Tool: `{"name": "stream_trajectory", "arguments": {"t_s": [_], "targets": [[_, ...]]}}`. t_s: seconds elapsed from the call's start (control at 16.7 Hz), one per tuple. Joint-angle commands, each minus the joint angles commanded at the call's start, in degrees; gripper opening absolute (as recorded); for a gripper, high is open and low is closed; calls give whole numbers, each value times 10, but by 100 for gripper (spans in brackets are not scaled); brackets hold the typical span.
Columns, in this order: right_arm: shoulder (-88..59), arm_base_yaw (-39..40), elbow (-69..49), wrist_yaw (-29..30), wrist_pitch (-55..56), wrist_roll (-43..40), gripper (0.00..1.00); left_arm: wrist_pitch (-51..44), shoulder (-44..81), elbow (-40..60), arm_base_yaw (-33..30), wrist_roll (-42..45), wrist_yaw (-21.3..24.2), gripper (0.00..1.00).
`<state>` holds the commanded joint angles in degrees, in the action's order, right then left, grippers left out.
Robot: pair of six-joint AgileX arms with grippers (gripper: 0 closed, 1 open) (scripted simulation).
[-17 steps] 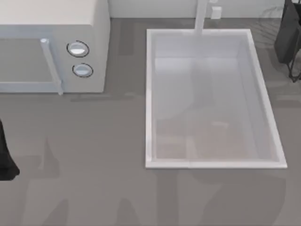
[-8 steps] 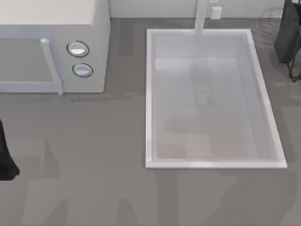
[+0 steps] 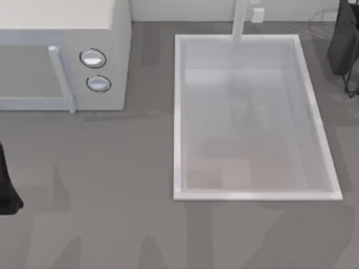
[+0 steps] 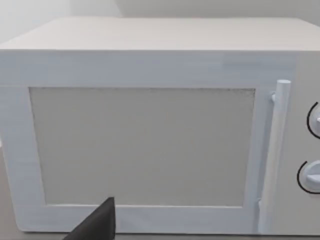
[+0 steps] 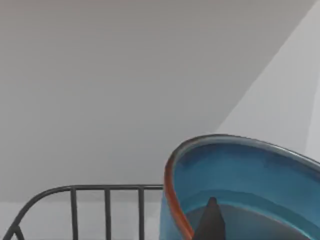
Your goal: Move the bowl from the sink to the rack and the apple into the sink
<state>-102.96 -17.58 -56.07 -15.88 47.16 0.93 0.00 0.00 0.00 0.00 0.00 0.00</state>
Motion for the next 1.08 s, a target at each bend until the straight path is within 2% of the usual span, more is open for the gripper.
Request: {"name": "stream_trajectory", "arguments": {"t_s": [0.24,0.3,0.84,1.08], "targets": [[0,0,0,0,0,0,98,0,0,0,0,0,0,100],[0,0,0,0,0,0,100,0,0,0,0,0,0,100],[0,-1,0,0,0,0,100,0,0,0,0,0,0,100],[58,10,29,7,-26,-1,100,0,0,0,0,0,0,100]]}}
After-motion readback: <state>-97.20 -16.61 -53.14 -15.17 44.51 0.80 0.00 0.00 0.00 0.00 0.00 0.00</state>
